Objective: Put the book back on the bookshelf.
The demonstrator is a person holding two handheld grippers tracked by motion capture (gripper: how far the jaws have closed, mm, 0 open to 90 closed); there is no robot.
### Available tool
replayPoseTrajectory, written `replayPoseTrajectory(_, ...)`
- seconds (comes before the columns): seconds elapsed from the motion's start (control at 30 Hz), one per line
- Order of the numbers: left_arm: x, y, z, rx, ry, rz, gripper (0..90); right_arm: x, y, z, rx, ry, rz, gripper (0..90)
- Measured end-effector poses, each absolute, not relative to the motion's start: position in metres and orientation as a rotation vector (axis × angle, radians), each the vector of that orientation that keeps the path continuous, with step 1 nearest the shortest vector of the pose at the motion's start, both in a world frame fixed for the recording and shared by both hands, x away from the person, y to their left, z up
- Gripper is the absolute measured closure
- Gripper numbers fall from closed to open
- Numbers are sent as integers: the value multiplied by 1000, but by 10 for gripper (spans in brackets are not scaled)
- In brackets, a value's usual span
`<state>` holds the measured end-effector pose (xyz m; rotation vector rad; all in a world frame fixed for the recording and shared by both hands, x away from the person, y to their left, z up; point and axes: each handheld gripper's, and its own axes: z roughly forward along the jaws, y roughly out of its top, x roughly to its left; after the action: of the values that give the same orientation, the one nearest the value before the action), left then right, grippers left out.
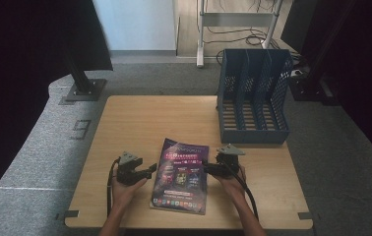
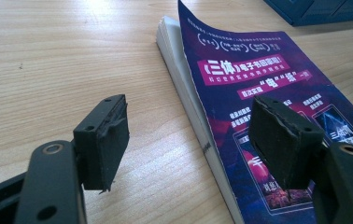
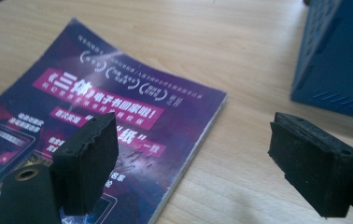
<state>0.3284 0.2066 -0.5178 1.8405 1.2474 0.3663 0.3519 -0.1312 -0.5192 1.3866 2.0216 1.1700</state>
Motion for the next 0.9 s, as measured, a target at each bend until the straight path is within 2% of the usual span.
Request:
replayPoseTrajectory(0.6, 329, 198, -521, 1869, 1230, 352, 291, 360, -111, -542, 1403, 2122, 1111, 151)
replayPoseTrajectory(0.9, 329, 197, -523, 1876, 1228, 349, 291, 364, -108, -548, 1419, 2142, 1079, 186)
